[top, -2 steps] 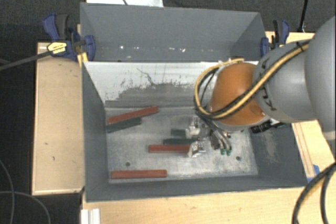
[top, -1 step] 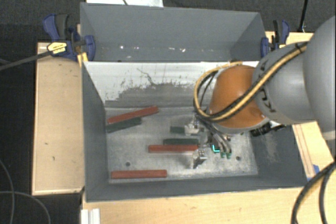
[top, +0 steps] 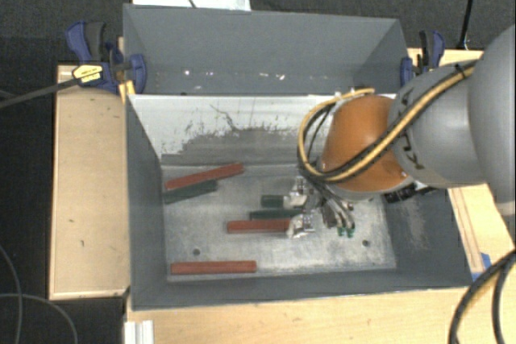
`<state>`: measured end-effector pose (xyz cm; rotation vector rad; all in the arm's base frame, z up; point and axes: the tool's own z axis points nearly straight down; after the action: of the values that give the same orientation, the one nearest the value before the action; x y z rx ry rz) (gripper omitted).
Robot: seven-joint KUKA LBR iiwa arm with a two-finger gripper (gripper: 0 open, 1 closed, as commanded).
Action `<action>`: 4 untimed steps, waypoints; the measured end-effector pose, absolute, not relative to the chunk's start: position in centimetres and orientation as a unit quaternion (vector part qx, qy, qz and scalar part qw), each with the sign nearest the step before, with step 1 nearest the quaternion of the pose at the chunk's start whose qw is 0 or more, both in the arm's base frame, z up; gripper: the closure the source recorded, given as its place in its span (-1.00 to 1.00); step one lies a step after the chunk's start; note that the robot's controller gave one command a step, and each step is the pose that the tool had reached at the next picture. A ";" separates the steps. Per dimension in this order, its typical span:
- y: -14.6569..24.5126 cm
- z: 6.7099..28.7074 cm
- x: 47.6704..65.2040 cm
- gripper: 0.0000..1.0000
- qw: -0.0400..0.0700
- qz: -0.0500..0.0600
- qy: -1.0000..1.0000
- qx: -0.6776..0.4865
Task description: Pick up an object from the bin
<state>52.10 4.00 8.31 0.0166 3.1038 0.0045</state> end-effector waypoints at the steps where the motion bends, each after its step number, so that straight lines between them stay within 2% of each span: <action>1: 4.0 8.3 52.1 1.00 0.019 0.001 1.000 0.005; 4: 4.0 8.3 52.1 1.00 0.019 0.001 1.000 0.005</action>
Offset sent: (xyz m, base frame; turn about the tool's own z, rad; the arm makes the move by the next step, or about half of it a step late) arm 0.0000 0.0000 0.0000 0.0000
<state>52.07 4.00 8.31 0.0166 3.1042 0.0045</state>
